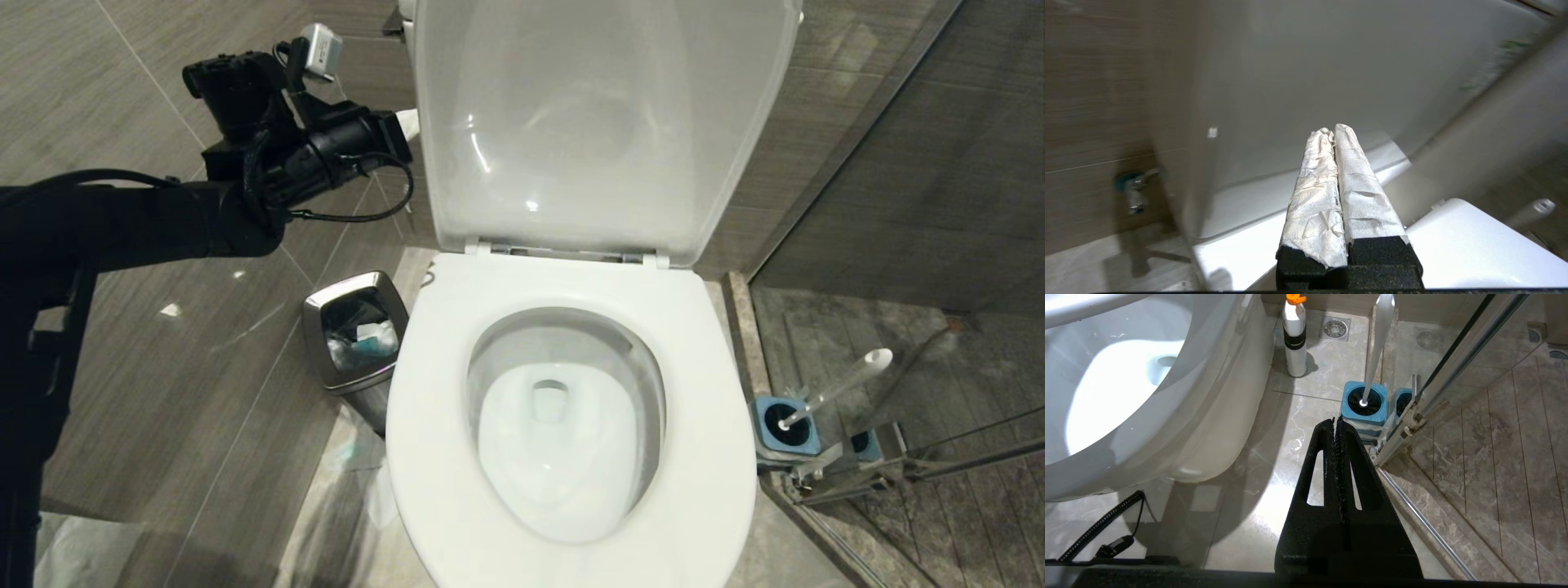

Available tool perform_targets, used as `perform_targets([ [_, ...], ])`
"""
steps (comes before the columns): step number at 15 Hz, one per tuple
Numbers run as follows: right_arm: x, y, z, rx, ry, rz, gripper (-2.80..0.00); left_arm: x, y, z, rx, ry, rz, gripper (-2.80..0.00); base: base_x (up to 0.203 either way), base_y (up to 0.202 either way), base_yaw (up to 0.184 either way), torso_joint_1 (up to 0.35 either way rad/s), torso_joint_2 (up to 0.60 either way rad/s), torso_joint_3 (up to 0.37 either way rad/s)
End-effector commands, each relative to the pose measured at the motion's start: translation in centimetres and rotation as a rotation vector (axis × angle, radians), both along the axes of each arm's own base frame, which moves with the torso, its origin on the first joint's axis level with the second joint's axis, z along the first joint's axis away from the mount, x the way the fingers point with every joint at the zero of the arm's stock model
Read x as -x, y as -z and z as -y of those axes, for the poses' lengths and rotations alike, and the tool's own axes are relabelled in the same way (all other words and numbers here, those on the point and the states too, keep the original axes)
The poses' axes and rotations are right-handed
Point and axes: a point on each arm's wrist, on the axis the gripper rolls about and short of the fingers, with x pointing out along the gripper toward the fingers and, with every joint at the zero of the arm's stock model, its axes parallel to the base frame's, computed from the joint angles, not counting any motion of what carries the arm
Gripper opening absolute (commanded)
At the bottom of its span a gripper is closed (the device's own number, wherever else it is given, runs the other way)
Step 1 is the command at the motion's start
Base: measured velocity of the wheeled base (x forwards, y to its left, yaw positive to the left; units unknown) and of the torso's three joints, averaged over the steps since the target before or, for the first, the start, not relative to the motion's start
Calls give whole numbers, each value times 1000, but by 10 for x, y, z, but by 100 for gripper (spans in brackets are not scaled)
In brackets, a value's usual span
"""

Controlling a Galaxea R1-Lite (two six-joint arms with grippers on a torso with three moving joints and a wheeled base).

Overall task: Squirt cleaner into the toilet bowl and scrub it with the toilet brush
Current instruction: Close the toilet lid

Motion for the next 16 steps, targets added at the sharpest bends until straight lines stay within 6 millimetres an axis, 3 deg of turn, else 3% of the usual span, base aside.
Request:
perform_targets([
  [1, 0, 0, 0, 0, 0, -2, -280, 3, 1, -4, -29, 37, -21, -280, 0, 0, 0, 0, 0, 0],
  [4, 0, 0, 0, 0, 1, -1, -280, 5, 9, -13, -77, 44, -81, -280, 0, 0, 0, 0, 0, 0],
  [6, 0, 0, 0, 0, -1, -1, -280, 9, 5, -21, -77, 28, -88, -280, 0, 0, 0, 0, 0, 0],
  [16, 0, 0, 0, 0, 1, -1, -280, 25, -34, -78, -39, -125, 70, -280, 0, 0, 0, 0, 0, 0],
])
